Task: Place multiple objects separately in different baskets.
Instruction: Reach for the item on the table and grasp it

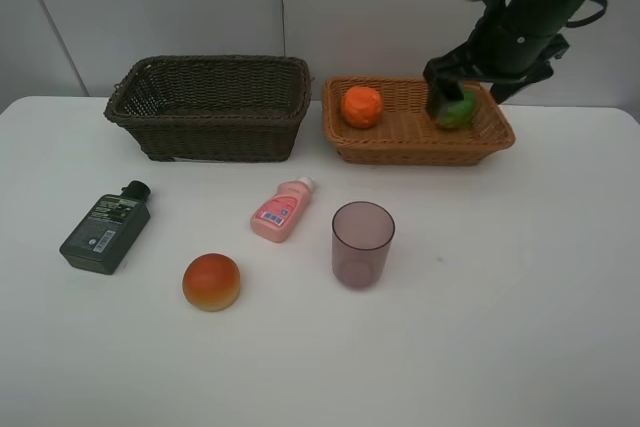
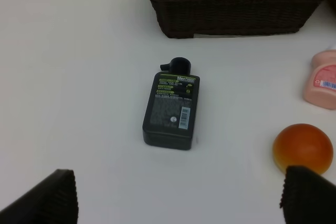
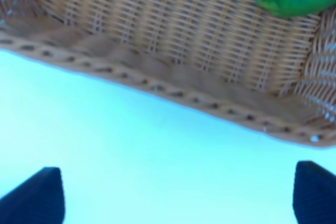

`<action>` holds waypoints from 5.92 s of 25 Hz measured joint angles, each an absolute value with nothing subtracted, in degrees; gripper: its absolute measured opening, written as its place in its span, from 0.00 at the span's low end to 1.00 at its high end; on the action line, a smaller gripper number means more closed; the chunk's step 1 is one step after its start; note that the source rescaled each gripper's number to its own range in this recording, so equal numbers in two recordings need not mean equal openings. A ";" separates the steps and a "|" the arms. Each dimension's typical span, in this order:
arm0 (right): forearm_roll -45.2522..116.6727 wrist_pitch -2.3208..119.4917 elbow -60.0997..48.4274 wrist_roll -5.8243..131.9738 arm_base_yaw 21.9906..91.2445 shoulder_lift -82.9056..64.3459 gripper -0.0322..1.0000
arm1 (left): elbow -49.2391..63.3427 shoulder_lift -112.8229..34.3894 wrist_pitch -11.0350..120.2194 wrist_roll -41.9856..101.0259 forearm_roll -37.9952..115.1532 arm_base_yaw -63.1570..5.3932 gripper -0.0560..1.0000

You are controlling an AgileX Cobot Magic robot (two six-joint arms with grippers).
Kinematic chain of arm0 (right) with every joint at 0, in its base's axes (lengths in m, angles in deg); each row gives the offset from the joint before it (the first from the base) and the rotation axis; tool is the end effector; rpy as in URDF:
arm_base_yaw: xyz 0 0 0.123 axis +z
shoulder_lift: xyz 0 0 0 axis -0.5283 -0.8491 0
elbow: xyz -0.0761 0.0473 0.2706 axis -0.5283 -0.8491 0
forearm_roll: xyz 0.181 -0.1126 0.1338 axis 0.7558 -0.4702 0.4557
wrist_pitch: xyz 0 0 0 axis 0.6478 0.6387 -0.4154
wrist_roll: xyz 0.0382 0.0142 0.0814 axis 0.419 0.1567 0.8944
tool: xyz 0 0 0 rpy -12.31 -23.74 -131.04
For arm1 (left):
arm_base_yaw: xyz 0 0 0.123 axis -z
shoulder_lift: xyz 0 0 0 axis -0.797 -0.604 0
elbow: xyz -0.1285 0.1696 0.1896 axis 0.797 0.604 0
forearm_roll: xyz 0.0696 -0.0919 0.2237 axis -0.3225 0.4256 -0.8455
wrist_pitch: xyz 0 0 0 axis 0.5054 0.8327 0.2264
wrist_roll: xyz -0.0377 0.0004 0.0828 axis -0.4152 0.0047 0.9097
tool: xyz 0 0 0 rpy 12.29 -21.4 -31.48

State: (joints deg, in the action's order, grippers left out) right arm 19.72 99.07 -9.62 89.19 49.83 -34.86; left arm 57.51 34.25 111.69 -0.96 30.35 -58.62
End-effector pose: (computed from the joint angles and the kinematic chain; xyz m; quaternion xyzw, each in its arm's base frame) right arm 0.3480 0.1024 0.2592 -0.1588 0.9651 -0.0242 0.2067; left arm -0.0064 -0.0080 0.2795 -0.0141 0.8494 -0.0029 0.5275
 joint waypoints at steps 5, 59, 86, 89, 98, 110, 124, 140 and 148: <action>19.67 98.56 -16.80 89.19 49.83 -27.28 0.90 | 57.51 34.25 111.69 -0.96 30.35 -58.62 1.00; 25.93 110.65 -55.72 89.55 47.16 53.61 0.89 | 57.51 34.25 111.69 -0.96 30.35 -58.62 1.00; 19.79 110.19 -56.10 90.72 37.01 63.79 0.71 | 57.51 34.25 111.69 -0.96 30.35 -58.62 1.00; 19.79 110.19 -56.10 90.72 35.72 64.06 0.71 | 57.51 34.25 111.69 -0.96 30.35 -58.62 1.00; 19.79 110.19 -56.10 90.72 35.56 64.11 0.71 | 57.51 34.25 111.69 -0.96 30.35 -58.62 1.00; 19.79 110.19 -56.10 90.72 35.52 64.11 0.71 | 57.51 34.25 111.69 -0.96 30.35 -58.62 1.00; 19.84 110.19 -56.10 90.72 35.52 64.11 0.71 | 57.51 34.25 111.69 -0.96 30.35 -58.62 1.00; 19.78 110.19 -56.10 90.72 35.52 64.11 0.71 | 57.51 34.25 111.69 -0.96 30.35 -58.62 1.00; 19.78 110.19 -56.10 90.72 35.52 64.11 0.71 | 57.51 34.25 111.69 -0.96 30.35 -58.62 1.00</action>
